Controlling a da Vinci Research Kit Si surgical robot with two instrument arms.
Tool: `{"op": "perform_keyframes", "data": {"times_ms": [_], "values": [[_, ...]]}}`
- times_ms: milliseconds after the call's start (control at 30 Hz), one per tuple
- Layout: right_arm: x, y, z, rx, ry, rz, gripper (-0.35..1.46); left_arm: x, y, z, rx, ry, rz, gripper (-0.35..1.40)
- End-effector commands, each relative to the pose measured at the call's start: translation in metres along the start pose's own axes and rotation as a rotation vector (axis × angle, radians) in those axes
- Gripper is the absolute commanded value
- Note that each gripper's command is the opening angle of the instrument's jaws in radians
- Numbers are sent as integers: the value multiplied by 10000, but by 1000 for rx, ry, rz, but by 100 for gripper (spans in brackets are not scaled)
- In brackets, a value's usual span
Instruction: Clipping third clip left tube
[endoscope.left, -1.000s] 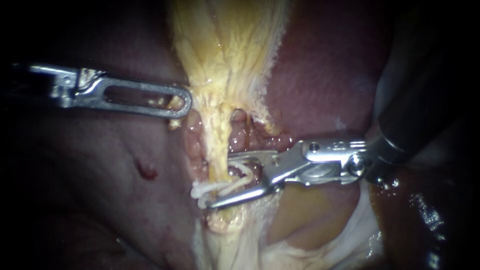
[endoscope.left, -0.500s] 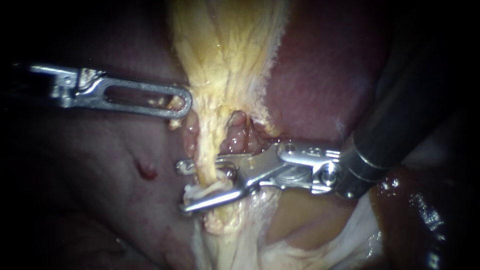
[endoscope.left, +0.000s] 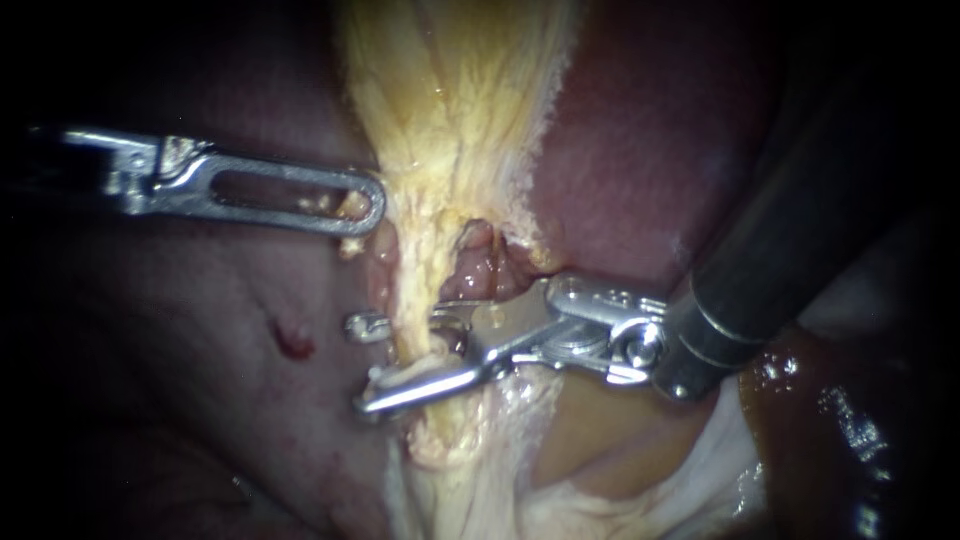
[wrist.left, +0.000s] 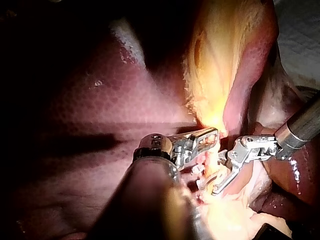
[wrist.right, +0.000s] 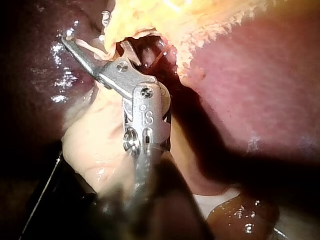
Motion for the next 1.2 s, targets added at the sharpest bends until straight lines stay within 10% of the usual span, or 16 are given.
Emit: {"op": "perform_keyframes", "data": {"times_ms": [33,800,1200], "values": [[2,0,-2,-2,4,8,50,0,0,0,0,0,0,-35],[25,1,-20,-17,67,66,50,0,3,1,1,0,1,-35],[40,-27,-17,44,75,79,50,0,7,1,2,1,2,-35]]}}
